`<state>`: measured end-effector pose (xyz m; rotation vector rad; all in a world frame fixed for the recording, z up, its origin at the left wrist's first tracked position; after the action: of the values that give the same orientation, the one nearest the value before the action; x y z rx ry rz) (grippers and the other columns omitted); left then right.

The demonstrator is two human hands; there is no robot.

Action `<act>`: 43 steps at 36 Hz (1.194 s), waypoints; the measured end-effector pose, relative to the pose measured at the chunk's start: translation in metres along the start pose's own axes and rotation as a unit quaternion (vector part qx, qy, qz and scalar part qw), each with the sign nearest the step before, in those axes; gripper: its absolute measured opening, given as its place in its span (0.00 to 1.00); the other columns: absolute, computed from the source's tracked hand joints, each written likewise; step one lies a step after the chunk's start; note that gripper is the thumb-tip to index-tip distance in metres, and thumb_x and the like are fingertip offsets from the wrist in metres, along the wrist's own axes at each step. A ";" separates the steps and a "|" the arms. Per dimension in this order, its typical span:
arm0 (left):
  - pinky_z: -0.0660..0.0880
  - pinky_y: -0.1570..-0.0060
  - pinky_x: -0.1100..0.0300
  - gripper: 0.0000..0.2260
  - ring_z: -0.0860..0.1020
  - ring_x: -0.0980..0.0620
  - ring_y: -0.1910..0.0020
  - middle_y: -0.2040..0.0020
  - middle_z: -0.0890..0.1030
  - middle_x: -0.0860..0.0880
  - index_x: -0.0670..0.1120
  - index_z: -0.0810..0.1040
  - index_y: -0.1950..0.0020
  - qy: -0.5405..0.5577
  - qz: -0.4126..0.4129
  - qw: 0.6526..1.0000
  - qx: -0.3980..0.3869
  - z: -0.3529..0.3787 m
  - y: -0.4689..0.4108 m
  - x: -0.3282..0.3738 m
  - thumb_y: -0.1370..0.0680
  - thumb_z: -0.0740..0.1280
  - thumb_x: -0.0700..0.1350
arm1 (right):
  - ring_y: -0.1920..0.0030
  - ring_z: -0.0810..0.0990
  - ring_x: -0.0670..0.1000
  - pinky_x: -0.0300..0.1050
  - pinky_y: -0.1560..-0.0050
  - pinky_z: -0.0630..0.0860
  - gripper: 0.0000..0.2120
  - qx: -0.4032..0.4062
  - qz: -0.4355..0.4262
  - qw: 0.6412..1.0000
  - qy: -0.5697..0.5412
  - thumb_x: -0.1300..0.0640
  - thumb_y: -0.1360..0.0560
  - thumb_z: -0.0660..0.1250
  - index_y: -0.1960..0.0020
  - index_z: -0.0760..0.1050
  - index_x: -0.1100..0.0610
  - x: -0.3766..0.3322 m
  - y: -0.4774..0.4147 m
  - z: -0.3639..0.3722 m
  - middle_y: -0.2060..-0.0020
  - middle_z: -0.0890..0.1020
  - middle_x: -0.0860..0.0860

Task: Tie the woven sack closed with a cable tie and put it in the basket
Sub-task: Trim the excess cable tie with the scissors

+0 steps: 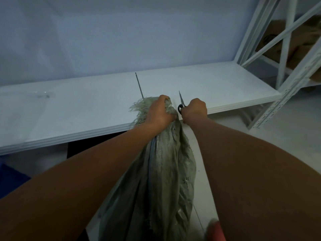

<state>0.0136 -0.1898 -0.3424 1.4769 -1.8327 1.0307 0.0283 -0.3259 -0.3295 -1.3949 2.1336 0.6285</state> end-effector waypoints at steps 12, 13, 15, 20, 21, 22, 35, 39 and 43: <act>0.77 0.52 0.50 0.25 0.77 0.48 0.52 0.49 0.77 0.46 0.46 0.71 0.40 -0.037 0.009 0.999 -0.007 0.029 -0.039 -0.018 0.33 0.76 0.41 | 0.53 0.82 0.58 0.43 0.60 0.71 0.10 -0.001 -0.009 0.999 0.045 0.55 0.23 0.73 0.55 0.73 0.59 0.009 -0.040 0.007 0.49 0.83 0.59; 0.77 0.53 0.51 0.24 0.76 0.48 0.52 0.49 0.76 0.46 0.46 0.71 0.40 -0.039 0.010 0.999 -0.010 0.030 -0.040 -0.019 0.33 0.76 0.41 | 0.55 0.80 0.58 0.43 0.60 0.71 0.11 -0.001 -0.010 0.999 0.049 0.55 0.23 0.73 0.55 0.73 0.59 0.010 -0.041 0.007 0.50 0.83 0.59; 0.75 0.54 0.54 0.24 0.76 0.48 0.52 0.48 0.76 0.46 0.46 0.71 0.40 -0.039 0.007 0.999 -0.013 0.033 -0.047 -0.022 0.32 0.75 0.41 | 0.55 0.81 0.58 0.43 0.60 0.71 0.13 0.000 -0.010 0.998 0.055 0.54 0.24 0.74 0.58 0.72 0.60 0.011 -0.049 0.009 0.52 0.82 0.58; 0.72 0.59 0.58 0.21 0.76 0.49 0.54 0.50 0.77 0.45 0.44 0.72 0.42 -0.036 0.011 0.999 -0.022 0.042 -0.061 -0.032 0.32 0.75 0.39 | 0.52 0.83 0.58 0.43 0.60 0.71 0.20 -0.004 -0.010 0.997 0.078 0.55 0.25 0.74 0.66 0.66 0.57 0.015 -0.065 0.015 0.58 0.77 0.55; 0.72 0.58 0.57 0.20 0.76 0.49 0.53 0.50 0.77 0.45 0.43 0.72 0.43 -0.037 0.013 0.999 -0.022 0.044 -0.063 -0.034 0.32 0.74 0.38 | 0.54 0.81 0.58 0.43 0.60 0.71 0.20 -0.003 -0.012 0.997 0.081 0.55 0.24 0.74 0.66 0.65 0.57 0.016 -0.069 0.016 0.57 0.77 0.55; 0.73 0.57 0.56 0.19 0.76 0.48 0.53 0.51 0.77 0.45 0.42 0.73 0.43 -0.038 0.017 0.999 -0.022 0.046 -0.065 -0.036 0.32 0.73 0.37 | 0.56 0.79 0.57 0.43 0.60 0.71 0.19 -0.003 -0.012 0.996 0.084 0.56 0.24 0.74 0.66 0.66 0.57 0.016 -0.072 0.017 0.57 0.77 0.55; 0.72 0.58 0.60 0.17 0.76 0.51 0.55 0.51 0.79 0.45 0.41 0.75 0.44 -0.006 0.010 1.000 -0.023 0.055 -0.082 -0.043 0.31 0.74 0.38 | 0.48 0.83 0.57 0.45 0.57 0.73 0.06 0.063 -0.045 0.981 0.177 0.59 0.22 0.67 0.46 0.79 0.58 0.013 -0.091 0.026 0.49 0.83 0.55; 0.74 0.55 0.56 0.17 0.77 0.49 0.54 0.50 0.80 0.44 0.40 0.75 0.44 0.003 0.004 1.000 -0.029 0.054 -0.082 -0.041 0.31 0.73 0.38 | 0.49 0.83 0.56 0.44 0.59 0.72 0.04 0.068 -0.057 0.976 0.200 0.58 0.21 0.67 0.49 0.78 0.58 0.008 -0.094 0.029 0.50 0.83 0.55; 0.73 0.57 0.59 0.18 0.76 0.51 0.55 0.50 0.80 0.44 0.39 0.75 0.43 0.005 0.005 0.999 -0.035 0.052 -0.081 -0.038 0.31 0.74 0.37 | 0.48 0.83 0.56 0.43 0.58 0.71 0.05 0.066 -0.062 0.973 0.214 0.59 0.19 0.65 0.47 0.79 0.59 0.006 -0.092 0.032 0.49 0.83 0.55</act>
<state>0.1026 -0.2209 -0.3839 1.4209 -1.8526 0.9667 0.1162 -0.3435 -0.3666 -1.6889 2.3336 0.1393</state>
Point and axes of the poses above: each hand's wrist, its own y-axis away from the middle knuckle, its own z-axis out of the palm, x = y × z, the point moved 2 cm from there along -y, towards the middle knuckle
